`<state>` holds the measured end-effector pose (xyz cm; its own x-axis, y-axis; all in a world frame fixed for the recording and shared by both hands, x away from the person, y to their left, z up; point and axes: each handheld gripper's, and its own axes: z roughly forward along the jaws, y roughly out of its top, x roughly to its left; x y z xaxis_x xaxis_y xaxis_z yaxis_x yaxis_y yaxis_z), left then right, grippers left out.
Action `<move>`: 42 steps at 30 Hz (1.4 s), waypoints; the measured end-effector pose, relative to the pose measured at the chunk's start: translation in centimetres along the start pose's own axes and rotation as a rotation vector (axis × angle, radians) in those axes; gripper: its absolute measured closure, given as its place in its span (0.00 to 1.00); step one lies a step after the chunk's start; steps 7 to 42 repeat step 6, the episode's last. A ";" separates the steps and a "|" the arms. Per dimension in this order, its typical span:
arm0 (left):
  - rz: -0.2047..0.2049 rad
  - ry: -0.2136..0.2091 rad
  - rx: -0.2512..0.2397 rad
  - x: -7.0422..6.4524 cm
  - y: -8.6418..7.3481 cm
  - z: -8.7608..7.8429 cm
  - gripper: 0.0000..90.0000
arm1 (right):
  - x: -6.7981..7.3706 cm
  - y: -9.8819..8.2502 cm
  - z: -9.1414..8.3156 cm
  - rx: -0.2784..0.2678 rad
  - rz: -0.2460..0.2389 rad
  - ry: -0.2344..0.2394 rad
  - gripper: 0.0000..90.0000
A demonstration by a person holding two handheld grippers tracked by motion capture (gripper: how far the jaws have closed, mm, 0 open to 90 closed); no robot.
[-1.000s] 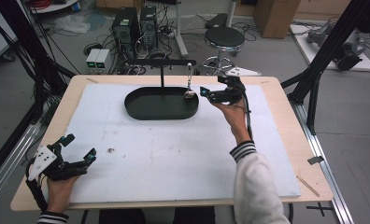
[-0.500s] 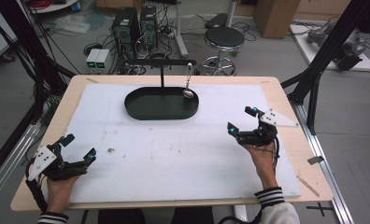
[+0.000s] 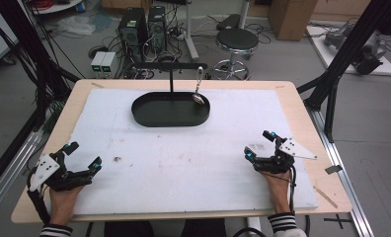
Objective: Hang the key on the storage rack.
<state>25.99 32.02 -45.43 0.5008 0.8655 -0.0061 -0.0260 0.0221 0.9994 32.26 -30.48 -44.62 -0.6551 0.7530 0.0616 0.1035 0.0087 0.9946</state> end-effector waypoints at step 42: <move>0.003 0.000 -0.001 0.0 0.0 0.0 0.02 | 0.2 -0.6 -0.2 -0.013 -0.001 -0.014 0.00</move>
